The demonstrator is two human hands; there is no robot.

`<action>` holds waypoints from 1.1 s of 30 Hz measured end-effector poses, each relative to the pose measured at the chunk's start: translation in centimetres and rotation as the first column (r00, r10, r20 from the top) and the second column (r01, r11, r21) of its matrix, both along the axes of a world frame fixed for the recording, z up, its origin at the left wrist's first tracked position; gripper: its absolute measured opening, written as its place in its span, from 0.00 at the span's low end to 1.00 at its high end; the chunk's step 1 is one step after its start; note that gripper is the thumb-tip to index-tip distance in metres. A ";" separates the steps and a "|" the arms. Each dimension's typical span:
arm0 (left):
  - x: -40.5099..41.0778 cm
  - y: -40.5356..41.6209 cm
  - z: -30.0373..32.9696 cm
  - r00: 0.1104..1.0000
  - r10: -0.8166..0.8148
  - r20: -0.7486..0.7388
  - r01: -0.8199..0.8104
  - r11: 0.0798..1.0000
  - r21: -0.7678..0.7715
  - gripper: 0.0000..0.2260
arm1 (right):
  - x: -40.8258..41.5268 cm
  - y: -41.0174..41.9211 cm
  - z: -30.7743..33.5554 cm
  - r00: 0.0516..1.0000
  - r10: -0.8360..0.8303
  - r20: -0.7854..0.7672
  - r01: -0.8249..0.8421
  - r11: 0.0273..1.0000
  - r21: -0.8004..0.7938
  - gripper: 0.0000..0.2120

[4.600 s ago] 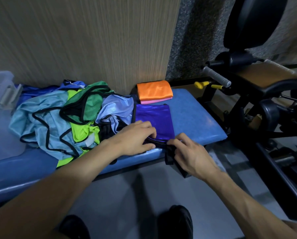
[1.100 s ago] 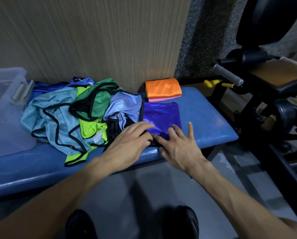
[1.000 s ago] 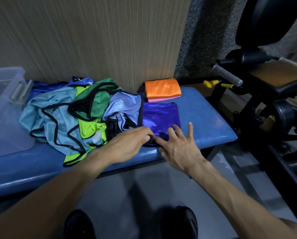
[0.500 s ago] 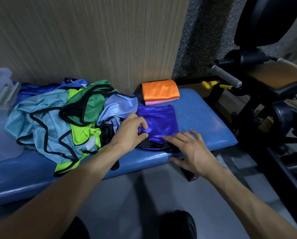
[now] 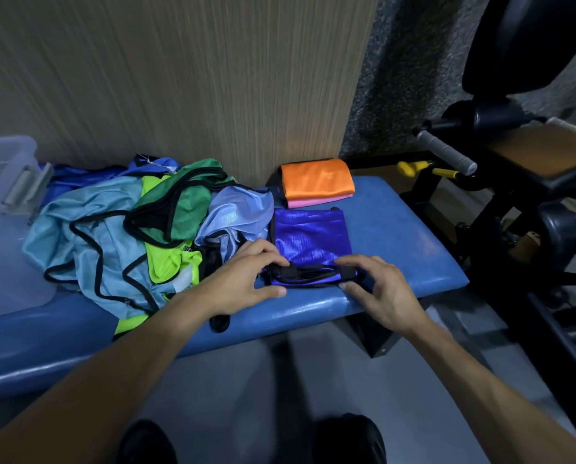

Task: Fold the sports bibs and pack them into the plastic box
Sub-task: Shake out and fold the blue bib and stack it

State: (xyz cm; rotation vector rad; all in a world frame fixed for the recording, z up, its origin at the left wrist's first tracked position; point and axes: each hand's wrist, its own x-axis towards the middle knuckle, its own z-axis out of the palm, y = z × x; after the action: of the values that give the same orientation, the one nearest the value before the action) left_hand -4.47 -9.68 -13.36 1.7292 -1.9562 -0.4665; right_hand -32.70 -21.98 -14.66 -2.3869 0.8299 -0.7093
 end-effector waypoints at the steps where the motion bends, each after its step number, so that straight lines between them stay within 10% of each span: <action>1: -0.3 -0.1 -0.1 1.000 0.021 -0.004 -0.021 0.999 -0.029 0.19 | 0.2 0.0 0.1 1.000 -0.027 0.002 0.026 0.999 0.029 0.18; 12: -4.2 0.1 -0.1 0.938 0.223 -0.266 -0.210 0.975 0.075 0.21 | -1.9 1.8 3.1 0.979 -0.148 0.142 0.053 0.850 0.523 0.10; 33: -6.1 -4.2 1.6 0.857 0.485 -0.175 -0.472 0.874 0.113 0.29 | 2.4 -2.1 2.9 0.873 -0.486 -0.047 0.468 0.806 0.361 0.05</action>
State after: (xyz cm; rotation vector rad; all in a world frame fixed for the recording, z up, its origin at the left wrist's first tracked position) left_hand -10.62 -13.93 -11.79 2.0390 -1.3163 -0.4991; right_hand -30.28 -24.07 -11.78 -1.8307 1.4354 -0.7197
